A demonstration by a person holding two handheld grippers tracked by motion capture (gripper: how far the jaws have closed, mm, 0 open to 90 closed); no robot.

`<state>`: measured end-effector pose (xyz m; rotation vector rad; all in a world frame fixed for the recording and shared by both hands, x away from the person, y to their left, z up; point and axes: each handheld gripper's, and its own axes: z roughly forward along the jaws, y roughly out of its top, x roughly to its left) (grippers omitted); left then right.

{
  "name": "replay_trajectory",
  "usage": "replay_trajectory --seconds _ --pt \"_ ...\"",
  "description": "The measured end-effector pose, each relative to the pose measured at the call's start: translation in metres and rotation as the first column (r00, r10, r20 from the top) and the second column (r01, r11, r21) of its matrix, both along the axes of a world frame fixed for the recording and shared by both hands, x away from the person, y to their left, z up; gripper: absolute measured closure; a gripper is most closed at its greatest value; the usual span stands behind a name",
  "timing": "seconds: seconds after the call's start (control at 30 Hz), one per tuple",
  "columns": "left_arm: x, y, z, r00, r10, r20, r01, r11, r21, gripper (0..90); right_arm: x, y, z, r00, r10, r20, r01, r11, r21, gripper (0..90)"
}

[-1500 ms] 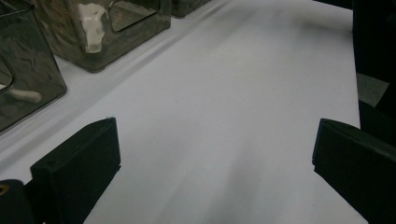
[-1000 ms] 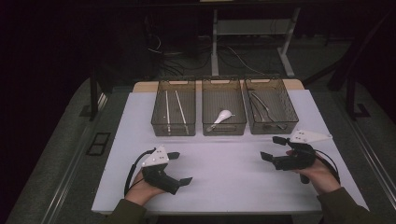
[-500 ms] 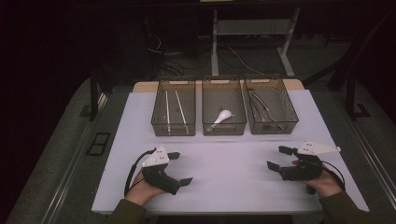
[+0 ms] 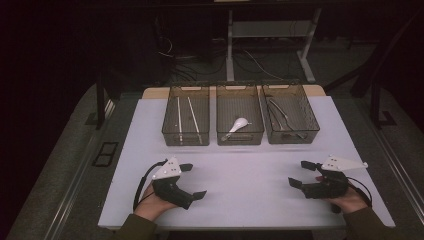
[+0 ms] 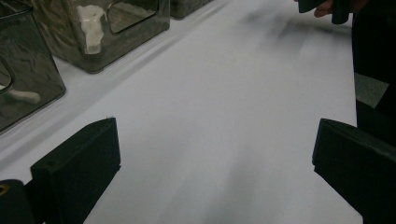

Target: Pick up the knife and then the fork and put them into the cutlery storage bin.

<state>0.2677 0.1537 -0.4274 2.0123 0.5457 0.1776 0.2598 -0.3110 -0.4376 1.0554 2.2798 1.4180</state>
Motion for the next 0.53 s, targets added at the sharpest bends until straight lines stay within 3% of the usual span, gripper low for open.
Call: replay_trajectory --seconds 0.1,0.53 --pt "-0.0006 -0.0003 0.0002 1.0000 0.004 -0.001 -0.004 1.0000 -0.002 0.5 0.0003 0.0007 -0.0008 1.0000 0.005 -0.004 -0.005 1.000 0.000 12.2" --pt "-0.0008 -0.0001 0.0006 1.0000 0.006 0.001 -0.006 1.0000 0.004 0.5 -0.0002 0.0019 -0.0009 1.0000 -0.002 -0.009 0.002 1.000 -0.010 12.1"
